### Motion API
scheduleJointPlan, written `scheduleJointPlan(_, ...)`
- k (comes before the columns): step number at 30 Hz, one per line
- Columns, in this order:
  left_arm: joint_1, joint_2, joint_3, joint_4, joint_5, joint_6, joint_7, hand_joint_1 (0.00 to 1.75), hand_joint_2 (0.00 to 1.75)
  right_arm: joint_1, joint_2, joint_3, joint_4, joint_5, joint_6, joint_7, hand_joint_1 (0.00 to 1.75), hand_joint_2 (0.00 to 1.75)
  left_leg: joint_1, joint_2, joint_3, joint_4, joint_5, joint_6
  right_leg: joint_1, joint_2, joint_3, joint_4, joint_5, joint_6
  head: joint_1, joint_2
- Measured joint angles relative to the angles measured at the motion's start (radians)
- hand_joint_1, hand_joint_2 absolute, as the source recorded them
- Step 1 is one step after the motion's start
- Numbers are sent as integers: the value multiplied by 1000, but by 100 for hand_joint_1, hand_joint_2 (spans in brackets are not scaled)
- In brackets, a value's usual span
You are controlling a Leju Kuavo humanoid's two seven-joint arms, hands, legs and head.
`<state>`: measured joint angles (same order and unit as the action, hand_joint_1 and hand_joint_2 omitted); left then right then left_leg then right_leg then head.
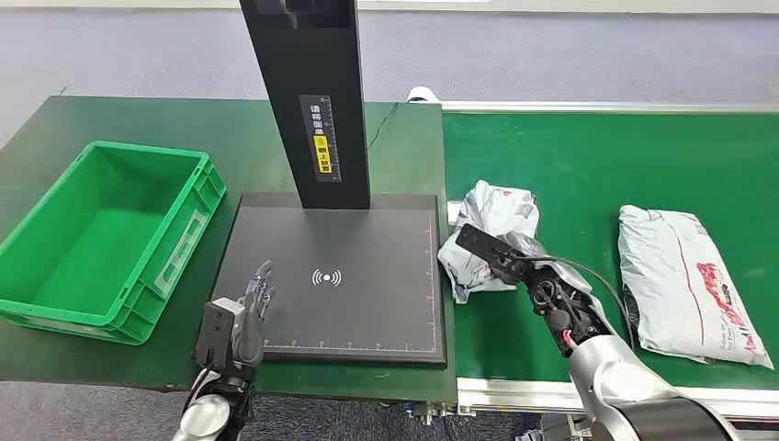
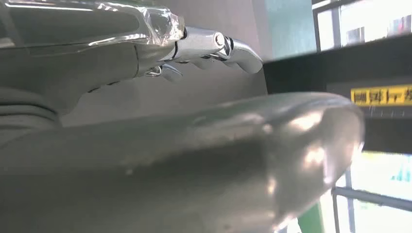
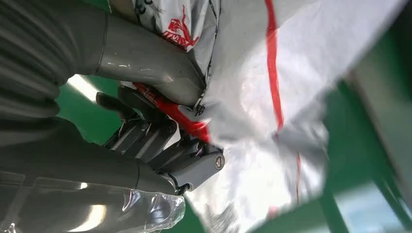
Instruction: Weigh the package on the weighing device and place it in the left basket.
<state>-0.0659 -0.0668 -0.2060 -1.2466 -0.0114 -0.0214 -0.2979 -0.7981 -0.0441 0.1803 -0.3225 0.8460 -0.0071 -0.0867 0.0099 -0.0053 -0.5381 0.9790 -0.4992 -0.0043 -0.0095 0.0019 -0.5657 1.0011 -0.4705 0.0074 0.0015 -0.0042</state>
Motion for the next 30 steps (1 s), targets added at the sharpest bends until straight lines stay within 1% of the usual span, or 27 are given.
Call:
scheduleJointPlan(2,6,-1,4,-9,-1,0,0,0,0,1,3,-3,-8,-7,-56,-25,175,175,0,0,0,0,0,0,0,0,0,0,0,0,0,0)
scheduleJointPlan(4,18,-3,14,-27,-4,1,0,0,0,7,10,-13,-36,-35,-204,-103,175,175,0,0,0,0,0,0,0,-1,0,0,0,0,0,0)
scheduleJointPlan(6,23,-6,22,-39,-6,2,-4,0,0,18,20,-26,-79,-77,-360,-205,175,175,0,0,0,0,0,0,0,-1,0,0,0,0,0,0)
scheduleJointPlan(7,24,-7,25,-41,-8,5,-10,0,0,25,25,-31,-105,-96,-419,-251,175,175,0,0,0,0,0,0,0,-1,0,0,0,0,0,0)
scheduleJointPlan(9,23,-11,28,-43,-23,25,-31,0,0,46,36,-36,-159,-125,-494,-319,175,175,0,0,0,0,0,0,0,-1,0,0,0,0,0,0)
scheduleJointPlan(11,20,-14,30,-43,-46,61,-57,0,0,74,46,-36,-214,-146,-522,-367,175,175,0,0,0,0,0,0,0,-1,0,0,0,0,0,0)
scheduleJointPlan(13,15,-17,31,-43,-58,100,-83,0,0,99,55,-29,-261,-159,-504,-398,175,175,0,0,0,0,0,0,0,-1,0,0,0,0,0,0)
scheduleJointPlan(17,0,-20,32,-43,-37,144,-125,0,0,121,64,26,-303,-149,-404,-412,175,175,0,0,0,0,0,0,0,0,0,0,0,0,0,0)
scheduleJointPlan(25,-29,-23,32,-43,27,168,-164,0,0,122,86,214,-295,-85,-205,-402,175,175,0,0,0,0,0,0,0,0,0,0,0,0,0,0)
scheduleJointPlan(30,-41,-22,32,-43,45,180,-169,0,0,118,112,338,-254,-39,-143,-401,175,175,0,0,0,0,0,0,0,0,0,0,0,0,0,0)
